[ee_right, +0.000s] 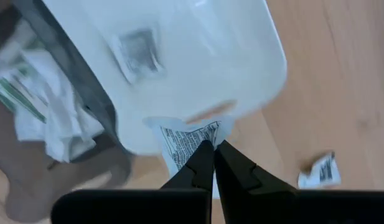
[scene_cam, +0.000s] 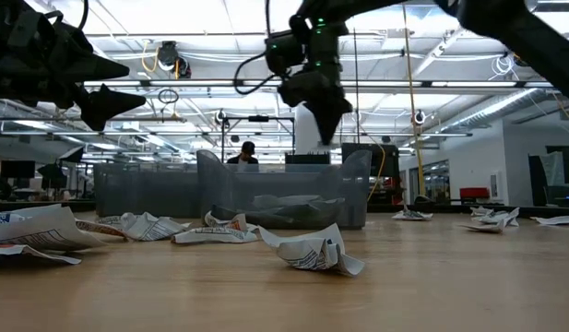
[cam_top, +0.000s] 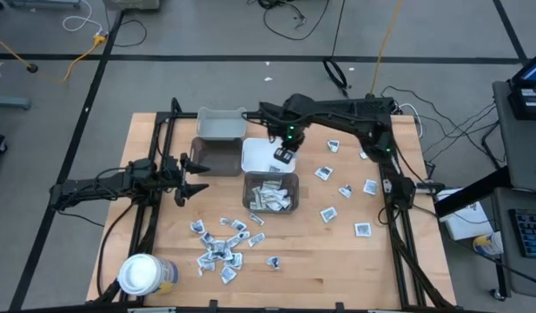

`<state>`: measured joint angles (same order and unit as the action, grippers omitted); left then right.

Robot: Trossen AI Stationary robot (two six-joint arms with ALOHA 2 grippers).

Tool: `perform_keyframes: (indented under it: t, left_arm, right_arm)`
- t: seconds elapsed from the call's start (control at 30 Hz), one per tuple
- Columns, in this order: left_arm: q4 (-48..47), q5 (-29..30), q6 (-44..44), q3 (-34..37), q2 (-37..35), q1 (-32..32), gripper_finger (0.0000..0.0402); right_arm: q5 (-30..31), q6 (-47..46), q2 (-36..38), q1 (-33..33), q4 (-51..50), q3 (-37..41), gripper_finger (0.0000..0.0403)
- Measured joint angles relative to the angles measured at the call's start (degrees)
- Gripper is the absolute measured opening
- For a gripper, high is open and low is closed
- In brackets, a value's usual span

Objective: Pick & Place First Aid Supplies
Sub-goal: Put the gray towelette pack into the white bin

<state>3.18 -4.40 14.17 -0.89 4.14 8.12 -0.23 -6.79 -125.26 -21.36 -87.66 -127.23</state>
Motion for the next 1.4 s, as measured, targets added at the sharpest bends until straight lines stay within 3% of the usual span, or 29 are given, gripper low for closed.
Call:
perform_keyframes:
  t: [0.1,0.8,0.93,1.2,1.4]
  left_arm:
    - [0.0,0.0,0.0,0.0,0.0,0.0,0.031]
    - [0.0,0.0,0.0,0.0,0.0,0.0,0.031]
    - [0.0,0.0,0.0,0.0,0.0,0.0,0.031]
    - [0.0,0.0,0.0,0.0,0.0,0.0,0.031]
    - [0.0,0.0,0.0,0.0,0.0,0.0,0.031]
  right_arm:
    - [0.0,0.6,-2.7,0.5,-1.1,-3.9,0.0]
    - [0.2,3.3,-10.1,2.5,12.1,-4.0,0.0007]
    - [0.1,3.4,-9.8,2.7,15.0,-4.0,0.0052]
    - [0.2,4.0,-9.9,2.8,14.6,-4.0,0.0192]
    - [0.2,4.6,-9.9,3.1,13.4,-4.0,0.0237]
